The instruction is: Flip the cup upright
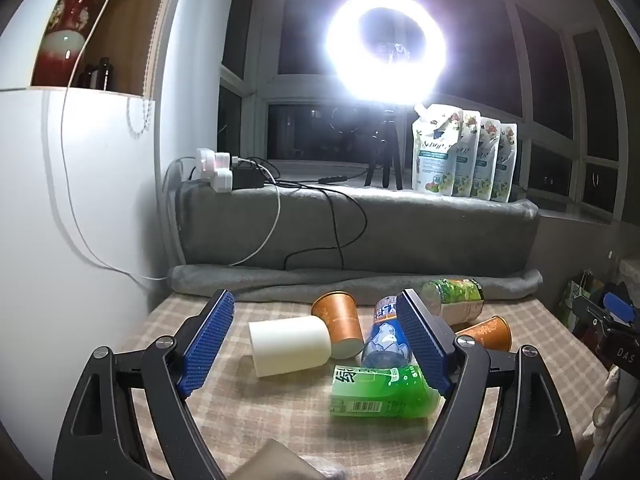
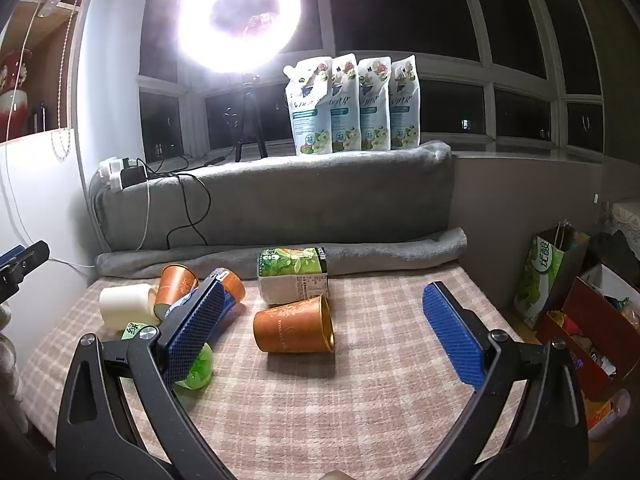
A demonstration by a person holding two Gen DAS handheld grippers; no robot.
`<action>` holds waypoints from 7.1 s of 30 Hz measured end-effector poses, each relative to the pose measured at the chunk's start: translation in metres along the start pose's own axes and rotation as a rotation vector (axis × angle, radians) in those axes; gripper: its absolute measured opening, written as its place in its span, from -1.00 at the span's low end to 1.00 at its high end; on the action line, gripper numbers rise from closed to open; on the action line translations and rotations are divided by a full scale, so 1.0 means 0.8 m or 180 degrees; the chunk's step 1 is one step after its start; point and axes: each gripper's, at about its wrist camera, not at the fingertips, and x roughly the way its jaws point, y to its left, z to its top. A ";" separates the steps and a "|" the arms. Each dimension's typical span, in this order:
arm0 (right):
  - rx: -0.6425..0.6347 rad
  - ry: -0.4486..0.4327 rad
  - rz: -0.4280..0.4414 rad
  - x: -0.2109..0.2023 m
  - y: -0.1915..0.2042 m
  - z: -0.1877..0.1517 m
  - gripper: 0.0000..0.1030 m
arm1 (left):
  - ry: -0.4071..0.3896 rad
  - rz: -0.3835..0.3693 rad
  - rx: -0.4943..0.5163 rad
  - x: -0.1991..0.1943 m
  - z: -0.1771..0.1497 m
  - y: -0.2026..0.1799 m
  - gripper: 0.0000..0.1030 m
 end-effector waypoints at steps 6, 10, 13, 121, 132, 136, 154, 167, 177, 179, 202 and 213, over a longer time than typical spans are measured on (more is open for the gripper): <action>-0.0006 -0.0006 -0.0003 0.000 0.001 0.000 0.96 | 0.0008 -0.0010 0.0028 -0.001 -0.001 0.001 0.62; -0.0005 0.0001 -0.0003 0.001 0.001 0.000 0.96 | -0.0027 -0.0015 0.0051 -0.004 -0.001 -0.002 0.62; -0.0002 0.0000 0.0000 0.002 0.001 -0.001 0.96 | -0.0013 -0.0009 -0.0002 -0.002 -0.004 -0.001 0.62; 0.0648 0.2581 0.1241 0.317 0.154 -0.004 0.42 | 0.0454 0.0189 -0.0523 0.022 -0.044 0.095 0.62; 0.0411 0.2802 0.0942 0.357 0.184 -0.018 0.41 | 0.0430 0.0212 -0.0629 0.020 -0.044 0.109 0.62; 0.0404 0.2854 0.0886 0.365 0.182 -0.022 0.41 | 0.0402 0.0220 -0.0640 0.016 -0.043 0.112 0.62; 0.0464 0.2538 0.1005 0.342 0.161 0.010 0.21 | 0.0345 0.0236 -0.0583 0.008 -0.037 0.107 0.62; 0.0455 0.1986 0.1306 0.258 0.119 0.075 0.20 | 0.0276 0.0165 -0.0435 -0.004 -0.029 0.083 0.62; -0.0072 0.2205 0.1728 0.169 0.079 0.060 0.20 | 0.0717 -0.0261 -0.0682 0.016 -0.042 0.072 0.62; -0.0081 0.2334 0.1781 0.159 0.070 0.048 0.20 | 0.0827 -0.0359 -0.0709 0.021 -0.045 0.065 0.62; -0.0031 0.2968 0.1892 0.153 0.039 -0.069 0.24 | 0.1239 -0.0772 -0.0505 0.031 -0.053 -0.009 0.59; -0.0084 0.2685 0.1703 0.147 0.032 -0.065 0.34 | 0.1454 -0.0946 -0.0511 0.046 -0.060 -0.026 0.59</action>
